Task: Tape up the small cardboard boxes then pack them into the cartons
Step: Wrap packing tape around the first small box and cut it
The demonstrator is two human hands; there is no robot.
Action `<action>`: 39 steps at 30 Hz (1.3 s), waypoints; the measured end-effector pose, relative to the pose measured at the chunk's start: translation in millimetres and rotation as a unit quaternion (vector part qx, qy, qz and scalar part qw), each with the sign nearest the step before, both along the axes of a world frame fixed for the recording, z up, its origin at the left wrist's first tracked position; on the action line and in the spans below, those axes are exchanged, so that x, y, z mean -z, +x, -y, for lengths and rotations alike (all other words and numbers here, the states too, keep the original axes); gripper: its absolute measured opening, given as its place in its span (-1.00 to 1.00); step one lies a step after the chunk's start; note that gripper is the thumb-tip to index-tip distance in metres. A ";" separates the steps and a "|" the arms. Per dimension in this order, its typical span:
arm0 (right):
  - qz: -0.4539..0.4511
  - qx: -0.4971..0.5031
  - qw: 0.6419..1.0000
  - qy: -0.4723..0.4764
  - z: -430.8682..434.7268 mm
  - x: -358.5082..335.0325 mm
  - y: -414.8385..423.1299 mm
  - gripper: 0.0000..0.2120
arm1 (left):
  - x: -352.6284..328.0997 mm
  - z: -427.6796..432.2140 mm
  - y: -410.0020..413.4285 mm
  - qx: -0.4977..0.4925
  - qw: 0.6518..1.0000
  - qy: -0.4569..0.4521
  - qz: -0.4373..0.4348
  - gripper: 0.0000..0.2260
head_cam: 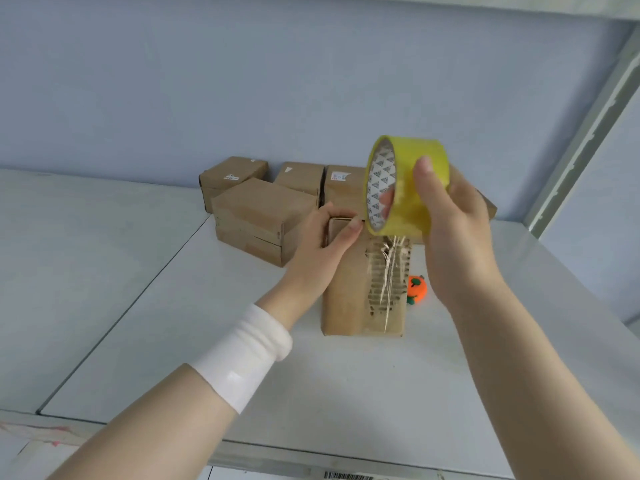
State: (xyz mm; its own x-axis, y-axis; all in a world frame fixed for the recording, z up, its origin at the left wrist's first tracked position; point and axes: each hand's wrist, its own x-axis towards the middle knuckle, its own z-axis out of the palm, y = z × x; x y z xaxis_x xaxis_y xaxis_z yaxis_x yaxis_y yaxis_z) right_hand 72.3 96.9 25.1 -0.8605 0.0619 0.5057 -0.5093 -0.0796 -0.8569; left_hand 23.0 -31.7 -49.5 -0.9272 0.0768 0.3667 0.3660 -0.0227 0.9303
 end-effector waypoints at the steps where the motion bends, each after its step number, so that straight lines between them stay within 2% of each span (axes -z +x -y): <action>1: 0.018 0.002 1.000 -0.014 1.4 -2.2 -10.9 -0.77 | -1.8 -2.9 -2.4 -0.016 0.999 0.012 0.025 -0.86; 3: 0.046 0.024 0.999 -0.007 5.2 -1.2 -33.6 -0.73 | -6.4 -5.0 -10.7 -0.056 0.996 0.014 0.069 -0.90; 5: 0.072 0.048 0.996 -0.004 10.5 3.2 -54.4 -0.68 | -8.8 -5.0 -22.1 -0.079 0.991 0.003 0.112 -0.85; 10: 0.100 0.122 0.987 0.003 23.3 26.5 -101.3 -0.85 | -13.4 -4.5 -47.6 -0.063 0.973 0.019 0.220 -0.62; 14: 0.160 0.142 0.977 -0.003 20.8 50.2 -125.9 -0.84 | 0.4 -7.7 -61.7 -0.076 0.955 0.002 0.285 -0.76; 16: 0.193 0.131 0.972 -0.005 18.4 55.3 -134.4 -0.84 | 4.1 -8.0 -66.8 -0.073 0.948 0.006 0.310 -0.75; 21: 0.172 0.159 0.972 0.025 19.5 56.1 -137.3 -0.84 | 5.7 -8.4 -70.8 -0.065 0.946 0.007 0.317 -0.65; 24: 0.146 0.191 0.971 0.006 16.9 52.0 -126.8 -0.82 | 3.3 -9.1 -69.5 -0.055 0.943 0.001 0.329 -0.61; 27: 0.105 0.194 0.975 0.038 16.4 51.1 -113.0 -0.81 | 3.0 -10.2 -70.4 -0.055 0.943 0.006 0.327 -0.69; 29: 0.114 0.180 0.977 0.020 14.5 49.4 -108.6 -0.81 | 2.9 -11.5 -69.9 -0.055 0.944 0.008 0.325 -0.77; 31: 0.136 0.153 0.979 0.002 13.0 47.3 -106.1 -0.81 | 4.1 -12.2 -69.5 -0.059 0.945 0.010 0.322 -0.72; 34: 0.155 0.118 0.980 0.036 14.3 51.6 -96.3 -0.90 | 5.5 -13.6 -69.2 -0.062 0.947 0.019 0.313 -0.66; 39: 0.173 0.123 0.972 0.098 13.8 45.8 -83.2 -0.91 | 2.4 -14.7 -65.6 -0.070 0.951 -0.005 0.303 -0.79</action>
State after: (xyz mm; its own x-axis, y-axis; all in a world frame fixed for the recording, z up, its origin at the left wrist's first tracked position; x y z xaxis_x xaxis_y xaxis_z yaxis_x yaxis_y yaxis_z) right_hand -10.9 83.1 -20.6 -0.9525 0.2194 0.2111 -0.1703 0.1908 -0.9667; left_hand -42.6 -17.1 -51.9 -0.9694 -0.0627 -0.2372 -0.2374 -0.0038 0.9714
